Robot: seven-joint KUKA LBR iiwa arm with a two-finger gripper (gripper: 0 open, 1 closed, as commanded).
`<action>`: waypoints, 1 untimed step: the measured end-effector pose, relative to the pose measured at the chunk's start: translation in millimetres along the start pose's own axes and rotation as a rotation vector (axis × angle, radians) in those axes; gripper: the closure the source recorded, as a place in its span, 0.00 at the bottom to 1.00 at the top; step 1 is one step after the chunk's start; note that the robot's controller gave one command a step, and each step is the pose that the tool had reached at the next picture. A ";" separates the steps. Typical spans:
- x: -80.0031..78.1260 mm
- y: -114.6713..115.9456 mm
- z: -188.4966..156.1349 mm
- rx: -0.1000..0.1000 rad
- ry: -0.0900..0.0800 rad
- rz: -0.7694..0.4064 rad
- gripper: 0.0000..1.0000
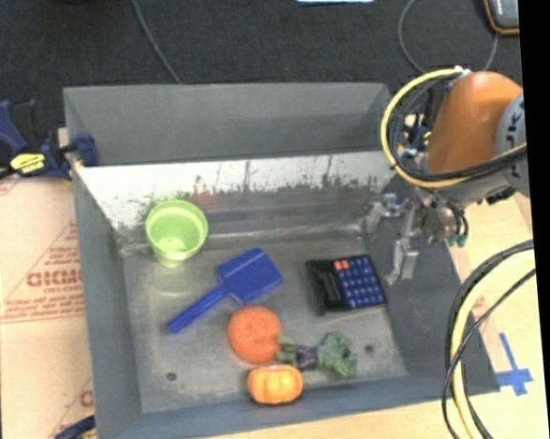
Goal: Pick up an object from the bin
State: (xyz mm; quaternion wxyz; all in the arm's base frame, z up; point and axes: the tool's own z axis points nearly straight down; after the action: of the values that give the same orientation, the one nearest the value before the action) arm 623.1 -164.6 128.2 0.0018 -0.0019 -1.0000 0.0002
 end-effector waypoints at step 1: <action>-2.2 0.4 -4.9 0.002 -0.008 -0.004 0.00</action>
Offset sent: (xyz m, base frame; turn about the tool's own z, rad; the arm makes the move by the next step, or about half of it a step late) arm -0.0019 0.0461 -0.0582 0.0684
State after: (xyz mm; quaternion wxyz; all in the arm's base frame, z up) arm 625.3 -164.1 133.2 -0.0022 0.0000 -1.0000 0.0011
